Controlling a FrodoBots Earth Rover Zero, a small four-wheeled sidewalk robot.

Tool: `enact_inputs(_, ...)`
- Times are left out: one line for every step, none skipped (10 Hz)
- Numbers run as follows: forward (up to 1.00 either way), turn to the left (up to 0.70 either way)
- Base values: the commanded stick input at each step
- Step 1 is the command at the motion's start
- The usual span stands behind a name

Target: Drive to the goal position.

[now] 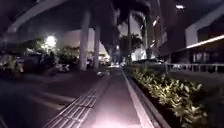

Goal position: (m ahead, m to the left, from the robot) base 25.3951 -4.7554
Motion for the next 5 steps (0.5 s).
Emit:
enact_inputs(0.45, 0.00)
enact_inputs(0.45, 0.00)
enact_inputs(0.45, 0.00)
enact_inputs(0.45, 0.00)
enact_inputs(0.45, 0.00)
